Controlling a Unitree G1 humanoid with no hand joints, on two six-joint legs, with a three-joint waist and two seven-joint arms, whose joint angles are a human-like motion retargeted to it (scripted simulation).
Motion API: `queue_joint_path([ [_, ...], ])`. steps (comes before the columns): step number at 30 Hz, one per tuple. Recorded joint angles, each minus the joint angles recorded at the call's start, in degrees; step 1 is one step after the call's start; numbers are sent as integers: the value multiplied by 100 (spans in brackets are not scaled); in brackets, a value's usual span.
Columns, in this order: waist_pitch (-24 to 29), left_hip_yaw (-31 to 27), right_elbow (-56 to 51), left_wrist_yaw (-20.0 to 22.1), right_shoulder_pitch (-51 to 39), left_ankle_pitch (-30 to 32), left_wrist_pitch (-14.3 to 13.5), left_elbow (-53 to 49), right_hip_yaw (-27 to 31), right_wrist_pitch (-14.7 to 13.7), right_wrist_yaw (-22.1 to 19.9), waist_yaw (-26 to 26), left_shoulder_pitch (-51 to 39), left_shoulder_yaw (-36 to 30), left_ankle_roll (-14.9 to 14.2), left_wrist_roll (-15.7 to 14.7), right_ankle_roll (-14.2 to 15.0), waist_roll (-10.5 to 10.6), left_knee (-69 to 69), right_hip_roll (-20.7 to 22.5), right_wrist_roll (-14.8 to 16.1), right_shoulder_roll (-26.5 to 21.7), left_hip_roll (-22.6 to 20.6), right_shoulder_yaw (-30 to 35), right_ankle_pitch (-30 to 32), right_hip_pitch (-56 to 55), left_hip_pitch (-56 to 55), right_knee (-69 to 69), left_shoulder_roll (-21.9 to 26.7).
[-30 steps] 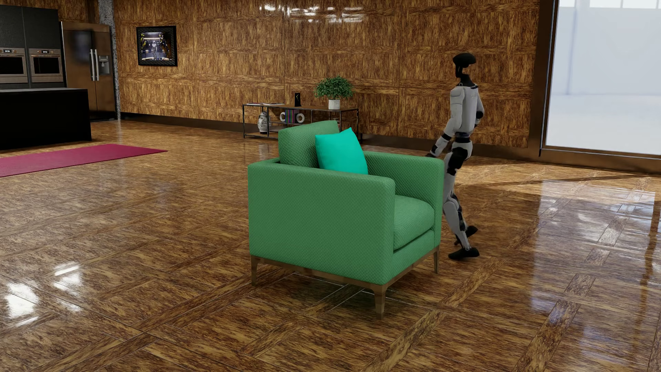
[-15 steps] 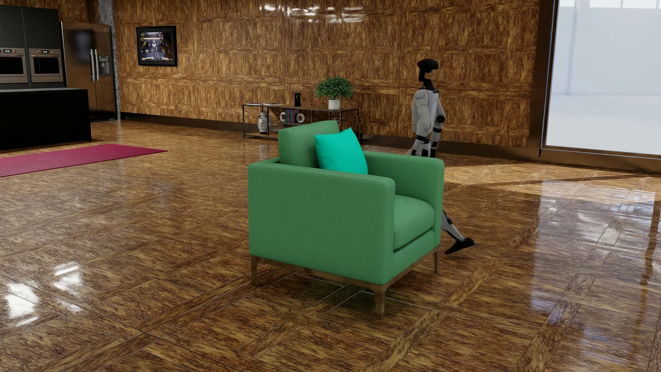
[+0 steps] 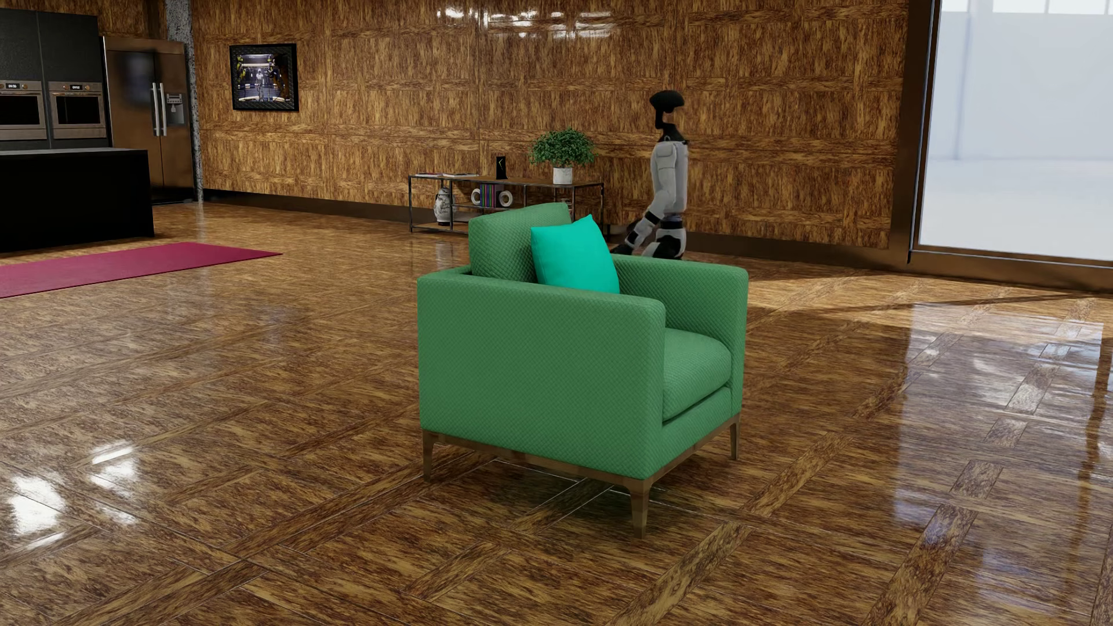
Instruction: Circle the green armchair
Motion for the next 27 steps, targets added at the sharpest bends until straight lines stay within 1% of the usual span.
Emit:
queue_joint_path([
  [1,-17,0,-115,0,-33,77,0,21,0,0,0,44,9,-67,0,0,0,-5,-538,0,0,-15,-81,-11,-64,85,51,-58,5],
  [3,-134,0,-332,0,-27,397,0,201,0,0,0,157,119,-166,0,0,0,33,-1174,12,0,-3,-129,60,-208,164,203,-98,-55],
  [4,-231,0,-399,0,-2,527,0,353,0,0,0,184,224,-163,0,0,0,82,-1332,31,0,24,-92,124,-278,154,306,-85,-117],
  [5,-330,0,-429,0,30,462,0,547,0,0,0,167,345,-137,0,0,0,164,-1462,74,0,56,-32,191,-345,138,449,-61,-197],
  [7,-484,0,-391,0,145,104,0,1040,0,0,0,-57,553,-214,0,0,0,399,-1802,183,0,116,81,294,-486,176,796,-54,-352],
  [8,-541,0,-292,0,238,50,0,1317,0,0,0,-249,615,-372,0,0,0,502,-1953,203,0,160,109,322,-553,235,916,-89,-409],
  [10,-652,0,154,0,488,164,0,1821,0,0,0,-626,690,-742,0,0,0,596,-2084,177,0,325,135,375,-715,419,1036,-214,-479],
  [11,-692,0,463,0,629,191,0,1971,0,0,0,-749,715,-844,0,0,0,617,-2087,169,0,433,129,445,-813,520,1044,-268,-493],
  [13,-718,0,1110,0,898,159,0,1965,0,0,0,-825,728,-801,0,0,0,638,-2047,171,0,671,118,736,-990,680,1028,-337,-495],
  [16,-768,0,1684,0,1209,114,0,1534,0,0,0,-653,660,-683,0,0,0,653,-2018,142,0,1019,125,1171,-1211,808,1035,-371,-515],
  [18,-807,0,1657,0,1329,84,0,1317,0,0,0,-597,631,-663,0,0,0,669,-2009,134,0,1160,129,1285,-1311,858,1042,-385,-550],
  [20,-828,0,1469,0,1349,72,0,1171,0,0,0,-642,620,-822,0,0,0,688,-2002,152,0,1222,142,1360,-1356,865,1011,-398,-541],
  [25,-799,0,1333,0,1248,12,0,1281,0,0,0,-721,584,-978,0,0,0,698,-2050,169,0,1162,141,1351,-1371,846,1031,-402,-558],
  [27,-806,0,1381,0,1211,33,0,1318,0,0,0,-727,596,-1006,0,0,0,654,-1980,108,0,1106,122,1333,-1358,803,988,-388,-551],
])
